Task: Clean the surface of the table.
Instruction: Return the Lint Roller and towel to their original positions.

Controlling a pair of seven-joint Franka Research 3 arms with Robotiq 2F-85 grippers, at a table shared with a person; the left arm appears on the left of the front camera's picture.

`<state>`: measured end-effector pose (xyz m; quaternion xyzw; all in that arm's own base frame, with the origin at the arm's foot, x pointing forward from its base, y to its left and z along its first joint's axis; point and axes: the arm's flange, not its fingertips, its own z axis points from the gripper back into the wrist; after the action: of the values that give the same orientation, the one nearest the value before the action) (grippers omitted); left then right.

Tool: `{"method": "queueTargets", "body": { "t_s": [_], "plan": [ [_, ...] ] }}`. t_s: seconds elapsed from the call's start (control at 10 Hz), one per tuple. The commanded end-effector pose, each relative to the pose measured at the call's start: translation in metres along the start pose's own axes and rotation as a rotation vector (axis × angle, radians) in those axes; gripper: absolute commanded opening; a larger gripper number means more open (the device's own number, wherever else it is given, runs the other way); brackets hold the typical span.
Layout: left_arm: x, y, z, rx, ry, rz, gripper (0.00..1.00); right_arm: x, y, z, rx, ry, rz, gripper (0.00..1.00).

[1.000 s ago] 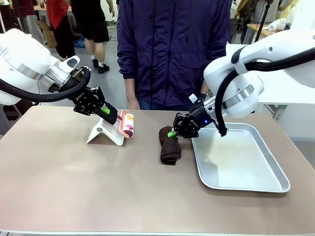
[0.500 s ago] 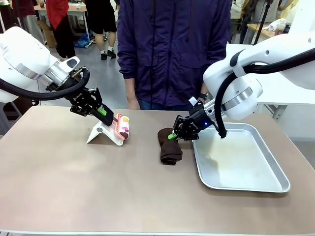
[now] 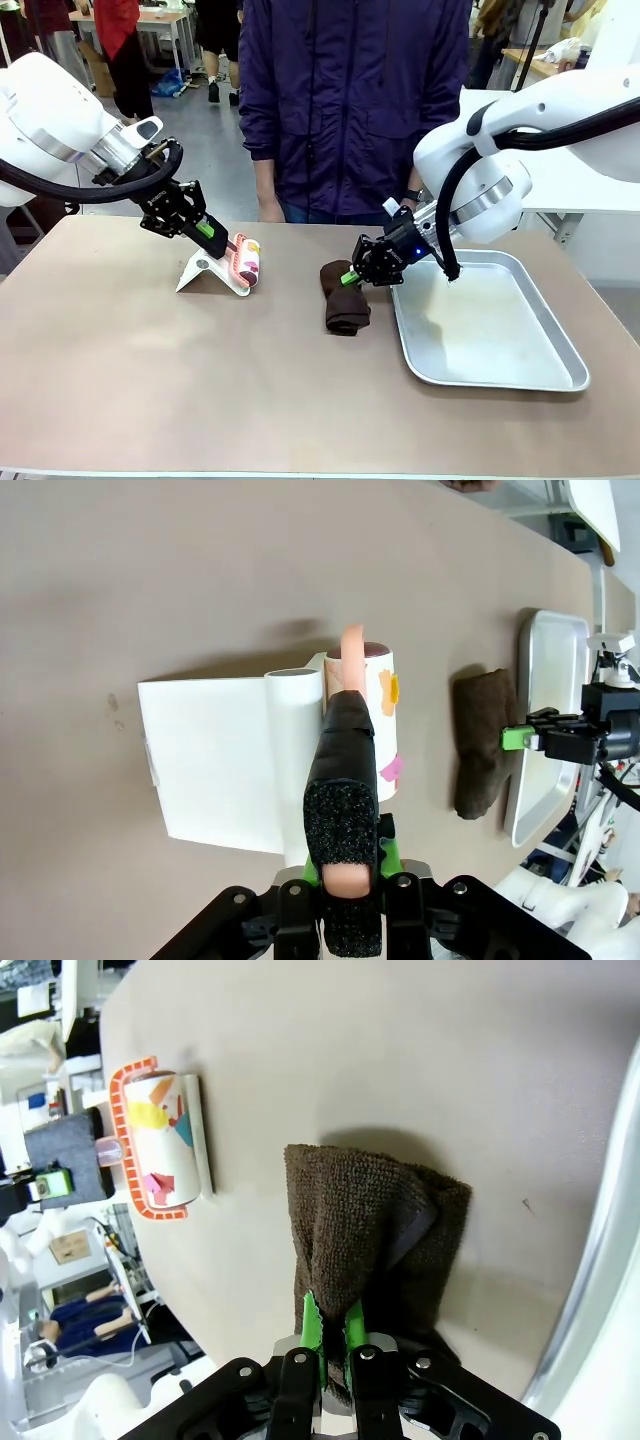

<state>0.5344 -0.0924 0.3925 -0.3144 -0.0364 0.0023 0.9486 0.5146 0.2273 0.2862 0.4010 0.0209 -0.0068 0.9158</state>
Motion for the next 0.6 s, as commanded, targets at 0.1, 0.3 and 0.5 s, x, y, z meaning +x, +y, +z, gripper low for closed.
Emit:
{"method": "queueTargets", "body": {
  "t_s": [0.1, 0.3, 0.5],
  "plan": [
    [0.009, -0.0011, 0.002, 0.042, 0.011, 0.03, 0.5, 0.0071, -0.0006, -0.0006, -0.007, 0.023, 0.011, 0.09],
    [0.0093, 0.0006, 0.0024, 0.049, 0.011, 0.036, 1.0, 0.0068, -0.0015, -0.0003, -0.003, 0.027, 0.008, 0.65],
    [0.0087, 0.0015, 0.0057, 0.056, -0.002, 0.042, 1.0, 0.0075, -0.002, -0.0005, -0.012, 0.04, 0.01, 1.0]
  ]
}}
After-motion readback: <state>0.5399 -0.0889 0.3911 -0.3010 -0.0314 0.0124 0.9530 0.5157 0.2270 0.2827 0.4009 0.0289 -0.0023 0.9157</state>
